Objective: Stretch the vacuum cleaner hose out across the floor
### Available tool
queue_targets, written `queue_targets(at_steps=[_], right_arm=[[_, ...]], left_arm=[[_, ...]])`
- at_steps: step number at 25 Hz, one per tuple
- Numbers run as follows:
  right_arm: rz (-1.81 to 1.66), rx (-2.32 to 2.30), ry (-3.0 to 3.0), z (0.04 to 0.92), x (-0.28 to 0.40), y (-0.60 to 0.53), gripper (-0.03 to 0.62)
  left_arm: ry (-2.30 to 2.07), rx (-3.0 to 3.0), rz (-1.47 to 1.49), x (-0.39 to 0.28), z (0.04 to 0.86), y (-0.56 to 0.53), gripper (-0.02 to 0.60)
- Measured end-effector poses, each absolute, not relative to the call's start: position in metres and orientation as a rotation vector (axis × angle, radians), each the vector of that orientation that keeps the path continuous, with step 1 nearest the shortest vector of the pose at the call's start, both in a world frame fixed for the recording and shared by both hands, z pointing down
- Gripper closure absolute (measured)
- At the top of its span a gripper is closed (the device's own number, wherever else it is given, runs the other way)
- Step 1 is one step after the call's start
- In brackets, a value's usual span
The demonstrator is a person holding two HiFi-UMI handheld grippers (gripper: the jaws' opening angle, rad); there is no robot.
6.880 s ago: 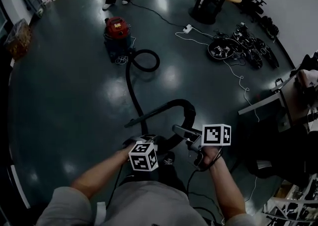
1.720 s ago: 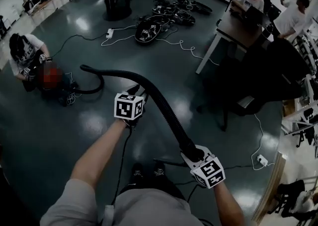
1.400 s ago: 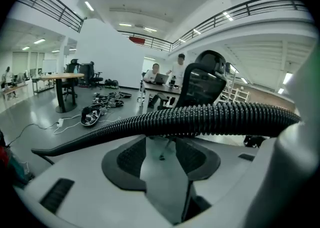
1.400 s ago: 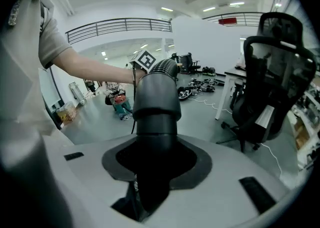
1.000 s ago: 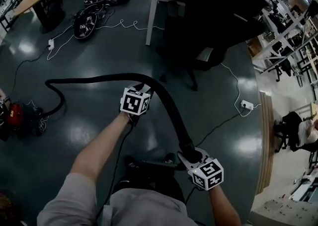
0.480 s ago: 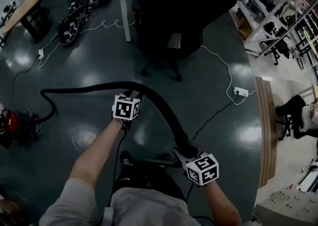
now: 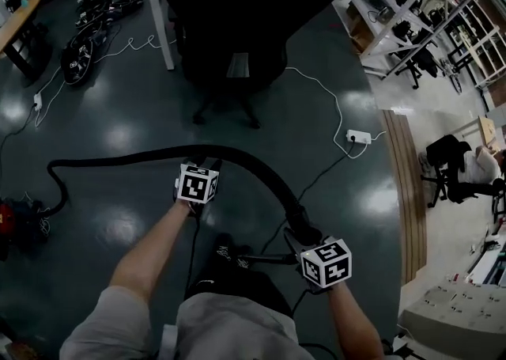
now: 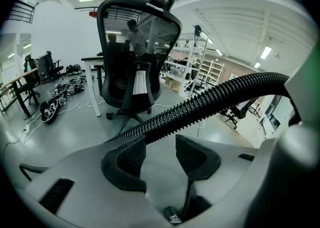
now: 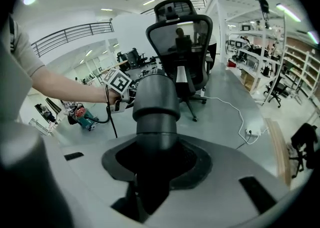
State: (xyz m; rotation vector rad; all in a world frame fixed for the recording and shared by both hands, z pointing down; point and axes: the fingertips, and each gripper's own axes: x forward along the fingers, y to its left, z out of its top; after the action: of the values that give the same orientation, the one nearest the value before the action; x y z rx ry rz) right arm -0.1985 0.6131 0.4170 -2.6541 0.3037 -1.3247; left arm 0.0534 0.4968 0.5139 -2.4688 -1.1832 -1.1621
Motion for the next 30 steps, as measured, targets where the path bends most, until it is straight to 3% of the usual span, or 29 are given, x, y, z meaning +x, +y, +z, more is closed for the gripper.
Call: queue_targets(at_steps=[13, 23, 30], right_arm=[[-1.348, -2.538, 0.466, 0.449, -0.141, 0.676, 0.464], [-1.431, -2.457, 0.826, 0.487, -0.134, 0.703, 0.464], [-1.516, -2.401, 0.939, 0.471, -0.168, 0.678, 0.465]], left_arm=[[-1.109, -2.523, -1.196, 0.007, 0.545, 0.529, 0.385], [-1.422, -2.249, -1.128, -0.212, 0.541, 0.677, 0.385], [-1.392, -2.265, -1.027, -0.264, 0.512, 0.718, 0.382]])
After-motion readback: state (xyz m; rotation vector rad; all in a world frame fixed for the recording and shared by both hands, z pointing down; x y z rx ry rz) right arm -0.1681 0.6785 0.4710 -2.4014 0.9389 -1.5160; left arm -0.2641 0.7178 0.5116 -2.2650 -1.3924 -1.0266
